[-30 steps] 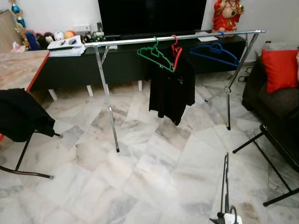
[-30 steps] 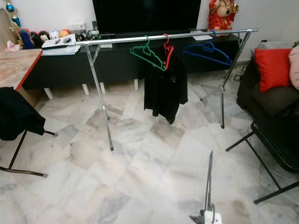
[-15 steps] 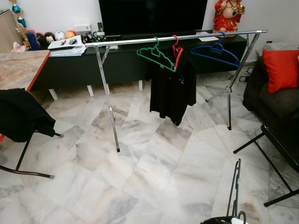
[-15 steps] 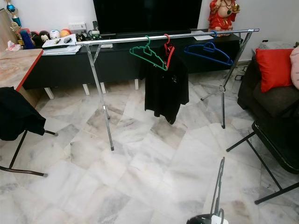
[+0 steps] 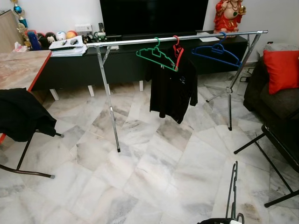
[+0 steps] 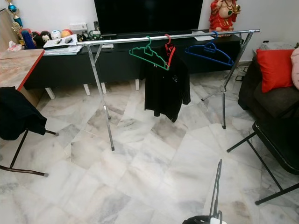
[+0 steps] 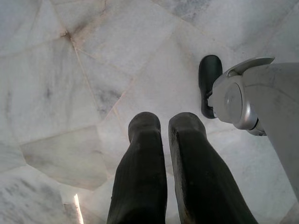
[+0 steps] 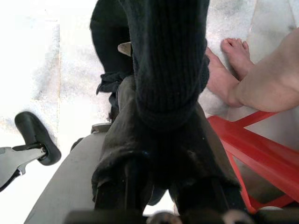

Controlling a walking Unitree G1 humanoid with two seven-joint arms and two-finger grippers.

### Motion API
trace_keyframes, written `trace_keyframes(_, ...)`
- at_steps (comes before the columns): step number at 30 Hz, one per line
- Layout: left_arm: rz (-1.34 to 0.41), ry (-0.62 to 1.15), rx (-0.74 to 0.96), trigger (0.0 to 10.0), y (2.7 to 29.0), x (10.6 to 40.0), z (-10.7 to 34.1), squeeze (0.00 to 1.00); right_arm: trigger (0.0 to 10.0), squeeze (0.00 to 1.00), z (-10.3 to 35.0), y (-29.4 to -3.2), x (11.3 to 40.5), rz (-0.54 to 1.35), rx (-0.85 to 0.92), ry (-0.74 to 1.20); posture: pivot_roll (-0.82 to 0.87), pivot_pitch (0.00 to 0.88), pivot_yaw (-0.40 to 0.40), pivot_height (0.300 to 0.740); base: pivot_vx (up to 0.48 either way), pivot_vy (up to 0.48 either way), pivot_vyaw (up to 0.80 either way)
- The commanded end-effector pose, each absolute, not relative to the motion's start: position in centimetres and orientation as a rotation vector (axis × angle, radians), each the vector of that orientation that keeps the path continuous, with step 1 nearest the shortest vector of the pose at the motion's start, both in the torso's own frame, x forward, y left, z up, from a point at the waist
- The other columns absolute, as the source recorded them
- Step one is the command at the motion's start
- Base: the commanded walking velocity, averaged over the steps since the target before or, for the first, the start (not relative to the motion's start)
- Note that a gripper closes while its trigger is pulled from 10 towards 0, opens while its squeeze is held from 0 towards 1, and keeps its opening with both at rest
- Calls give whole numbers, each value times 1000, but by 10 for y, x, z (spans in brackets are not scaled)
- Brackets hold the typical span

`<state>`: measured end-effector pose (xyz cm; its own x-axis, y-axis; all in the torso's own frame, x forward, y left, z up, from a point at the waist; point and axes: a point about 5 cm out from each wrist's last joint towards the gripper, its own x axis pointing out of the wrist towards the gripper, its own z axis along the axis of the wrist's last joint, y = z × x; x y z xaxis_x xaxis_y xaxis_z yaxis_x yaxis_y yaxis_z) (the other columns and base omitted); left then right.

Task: Hang hanger

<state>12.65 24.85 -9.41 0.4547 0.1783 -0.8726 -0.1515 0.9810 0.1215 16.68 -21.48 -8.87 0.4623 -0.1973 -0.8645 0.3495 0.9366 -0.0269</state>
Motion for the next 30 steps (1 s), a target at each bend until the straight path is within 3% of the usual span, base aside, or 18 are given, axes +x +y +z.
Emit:
trace_keyframes(1,200,1106,48,10000,253,118,-95,0,10000,0,-91,-214,162,-343,167,1058,23,66,12,740,0,0,0)
trace_keyframes(15,181,1100,41,10000,236,123,-99,0,10000,0,-92,-213,160,-319,146,1063,20,54,15,740,0,0,0)
trace_keyframes(30,175,1097,45,10000,236,125,-98,0,10000,0,-92,-214,159,-313,146,1059,22,53,13,740,0,0,0)
